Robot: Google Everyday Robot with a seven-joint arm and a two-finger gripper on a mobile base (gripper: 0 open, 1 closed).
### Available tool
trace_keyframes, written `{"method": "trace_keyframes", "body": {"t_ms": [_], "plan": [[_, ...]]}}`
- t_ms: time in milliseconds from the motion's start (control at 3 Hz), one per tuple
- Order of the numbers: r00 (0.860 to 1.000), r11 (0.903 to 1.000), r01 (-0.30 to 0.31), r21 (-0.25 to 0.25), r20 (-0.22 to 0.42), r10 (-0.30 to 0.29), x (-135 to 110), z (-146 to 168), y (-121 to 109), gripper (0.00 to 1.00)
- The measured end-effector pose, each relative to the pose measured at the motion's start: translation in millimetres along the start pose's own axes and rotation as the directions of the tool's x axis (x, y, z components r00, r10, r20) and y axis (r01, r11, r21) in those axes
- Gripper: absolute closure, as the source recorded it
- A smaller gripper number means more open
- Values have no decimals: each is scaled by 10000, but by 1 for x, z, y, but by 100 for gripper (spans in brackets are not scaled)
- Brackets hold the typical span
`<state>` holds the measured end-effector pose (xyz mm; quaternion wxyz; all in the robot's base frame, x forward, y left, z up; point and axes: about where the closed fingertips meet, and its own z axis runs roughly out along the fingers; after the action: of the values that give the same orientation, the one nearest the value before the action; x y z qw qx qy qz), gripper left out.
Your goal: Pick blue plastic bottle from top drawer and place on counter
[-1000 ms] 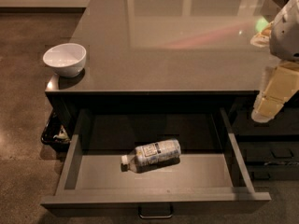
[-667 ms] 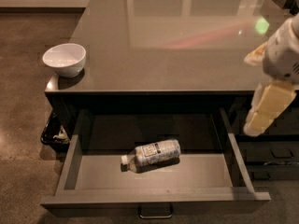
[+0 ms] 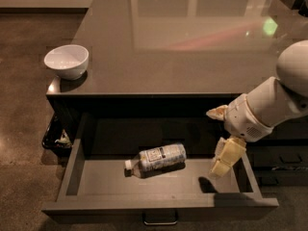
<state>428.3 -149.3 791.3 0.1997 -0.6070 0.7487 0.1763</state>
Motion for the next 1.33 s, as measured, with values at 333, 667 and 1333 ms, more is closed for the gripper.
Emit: {"method": "trace_keyframes", "body": {"t_ms": [333, 667, 1333], "plan": [[10000, 10000, 4, 6, -6, -4, 0, 0, 0, 0], [9991, 9998, 161, 68, 380, -163, -3, 9, -5, 0], [9680, 9861, 1656, -99, 1930, -1606, -38, 71, -24, 0]]}}
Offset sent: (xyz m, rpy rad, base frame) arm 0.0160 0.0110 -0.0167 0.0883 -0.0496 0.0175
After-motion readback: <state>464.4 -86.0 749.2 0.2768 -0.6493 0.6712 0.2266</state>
